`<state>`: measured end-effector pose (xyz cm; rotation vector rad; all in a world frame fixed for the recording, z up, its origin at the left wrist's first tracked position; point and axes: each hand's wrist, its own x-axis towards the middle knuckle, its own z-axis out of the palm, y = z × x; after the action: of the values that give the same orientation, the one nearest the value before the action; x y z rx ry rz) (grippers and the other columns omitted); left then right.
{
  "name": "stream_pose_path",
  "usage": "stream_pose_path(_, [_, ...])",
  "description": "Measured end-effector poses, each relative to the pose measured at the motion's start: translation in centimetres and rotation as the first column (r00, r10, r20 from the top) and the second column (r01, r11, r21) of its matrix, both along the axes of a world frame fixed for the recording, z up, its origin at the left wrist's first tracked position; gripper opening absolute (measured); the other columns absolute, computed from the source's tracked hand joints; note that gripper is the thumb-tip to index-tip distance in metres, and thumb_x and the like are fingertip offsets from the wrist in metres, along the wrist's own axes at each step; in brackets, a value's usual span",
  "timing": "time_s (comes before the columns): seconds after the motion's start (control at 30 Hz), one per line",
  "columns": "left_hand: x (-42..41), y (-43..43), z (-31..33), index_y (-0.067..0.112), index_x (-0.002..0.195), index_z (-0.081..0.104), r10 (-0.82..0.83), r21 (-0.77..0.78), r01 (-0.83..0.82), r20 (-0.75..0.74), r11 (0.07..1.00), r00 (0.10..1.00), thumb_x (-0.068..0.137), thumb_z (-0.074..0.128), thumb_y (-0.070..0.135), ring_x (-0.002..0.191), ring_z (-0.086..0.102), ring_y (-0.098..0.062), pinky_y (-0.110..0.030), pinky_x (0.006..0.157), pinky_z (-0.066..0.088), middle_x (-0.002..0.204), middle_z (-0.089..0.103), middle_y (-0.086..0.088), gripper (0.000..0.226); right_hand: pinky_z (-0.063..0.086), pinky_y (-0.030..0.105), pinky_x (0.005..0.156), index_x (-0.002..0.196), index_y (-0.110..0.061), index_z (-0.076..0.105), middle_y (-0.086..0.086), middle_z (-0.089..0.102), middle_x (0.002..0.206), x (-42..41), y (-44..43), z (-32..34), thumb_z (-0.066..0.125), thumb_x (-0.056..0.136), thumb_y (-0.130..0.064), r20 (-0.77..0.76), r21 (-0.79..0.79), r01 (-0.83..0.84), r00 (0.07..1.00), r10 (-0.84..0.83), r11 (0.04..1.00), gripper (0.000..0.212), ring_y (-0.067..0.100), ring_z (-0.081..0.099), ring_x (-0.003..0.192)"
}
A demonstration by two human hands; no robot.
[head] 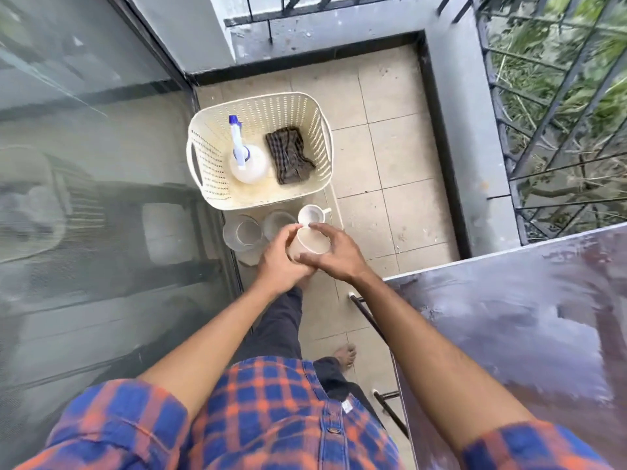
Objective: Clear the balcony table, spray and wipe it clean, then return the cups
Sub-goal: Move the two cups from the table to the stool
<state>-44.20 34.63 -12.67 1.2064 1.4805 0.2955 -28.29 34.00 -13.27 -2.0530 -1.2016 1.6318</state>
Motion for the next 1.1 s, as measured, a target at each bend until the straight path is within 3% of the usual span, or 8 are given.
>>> stream_pose_path(0.13, [-0.6,-0.4,-1.2,0.024,0.151,0.048,0.033,0.006,-0.033,-0.080,0.999,0.996,0.066,0.093,0.032,0.137,0.048,-0.009,-0.028,0.112,0.038,0.149,0.055,0.006,0.097,0.040,0.027,0.098,0.140,-0.020,0.053,0.003,0.057,0.136,1.1,0.6,-1.0,0.087,0.069,-0.037,0.196,0.132,-0.006,0.981,-0.020,0.991,0.081,0.021,0.054,0.124])
stream_pose_path(0.3, [-3.7,0.3,-3.2,0.021,0.145,0.053,0.121,0.101,-0.082,-0.469,0.991,0.875,0.077,0.083,0.031,0.135,0.044,-0.033,-0.046,0.114,0.035,0.140,0.054,-0.006,0.074,0.039,0.040,0.110,0.153,-0.014,0.035,0.008,0.047,0.147,1.7,3.0,-3.7,0.080,0.074,-0.019,0.373,0.187,-0.166,0.924,0.087,0.968,0.091,0.028,0.047,0.133])
stream_pose_path(0.5, [-6.3,1.4,-5.9,0.020,0.151,0.046,-0.014,0.091,0.093,-0.632,0.991,0.775,0.076,0.085,0.035,0.144,0.032,-0.031,-0.051,0.113,0.031,0.154,0.041,-0.010,0.086,0.046,0.042,0.103,0.147,-0.021,0.037,0.005,0.049,0.138,0.2,4.6,-7.0,0.081,0.069,-0.012,0.457,0.169,-0.282,0.871,0.178,0.945,0.090,0.030,0.054,0.117])
stream_pose_path(0.6, [-6.2,1.4,-6.4,0.019,0.143,0.054,0.010,0.163,0.127,-0.649,0.978,0.761,0.072,0.085,0.032,0.137,0.039,-0.033,-0.050,0.107,0.035,0.145,0.048,-0.011,0.079,0.048,0.046,0.099,0.145,-0.023,0.037,0.004,0.052,0.132,0.0,4.1,-7.9,0.081,0.065,-0.013,0.460,0.206,-0.253,0.878,0.134,0.945,0.092,0.029,0.055,0.115])
stream_pose_path(0.7, [-5.8,1.8,-6.2,0.020,0.137,0.056,0.098,0.199,0.043,-0.647,0.979,0.756,0.067,0.089,0.031,0.132,0.043,-0.033,-0.049,0.105,0.038,0.138,0.049,-0.011,0.079,0.047,0.048,0.100,0.150,-0.022,0.031,0.004,0.051,0.137,-0.1,3.6,-8.2,0.082,0.066,-0.017,0.442,0.217,-0.232,0.890,0.116,0.948,0.098,0.030,0.055,0.118])
stream_pose_path(0.87, [-5.3,2.1,-6.0,0.013,0.143,0.049,0.196,0.212,-0.083,-0.595,0.974,0.779,0.066,0.092,0.023,0.133,0.042,-0.035,-0.045,0.109,0.037,0.141,0.045,-0.014,0.088,0.045,0.057,0.100,0.153,-0.022,0.028,0.006,0.050,0.137,-0.9,2.9,-7.8,0.079,0.069,-0.019,0.390,0.231,-0.160,0.919,0.060,0.960,0.098,0.030,0.053,0.122])
stream_pose_path(1.0, [-5.6,2.5,-6.2,0.009,0.148,0.044,0.283,0.182,-0.219,-0.531,0.959,0.799,0.069,0.092,0.019,0.136,0.040,-0.034,-0.043,0.114,0.035,0.144,0.041,-0.015,0.093,0.045,0.057,0.101,0.153,-0.022,0.026,0.007,0.047,0.135,-1.4,3.2,-7.5,0.082,0.067,-0.022,0.375,0.195,-0.124,0.926,0.043,0.973,0.103,0.029,0.051,0.122])
stream_pose_path(1.1, [-5.7,2.5,-6.2,0.012,0.150,0.044,0.277,0.166,-0.223,-0.523,0.961,0.806,0.070,0.092,0.021,0.136,0.039,-0.031,-0.042,0.113,0.035,0.144,0.042,-0.012,0.094,0.046,0.056,0.101,0.155,-0.024,0.021,0.007,0.042,0.139,-1.5,3.0,-7.6,0.084,0.065,-0.023,0.363,0.175,-0.123,0.930,0.052,0.977,0.109,0.029,0.049,0.125])
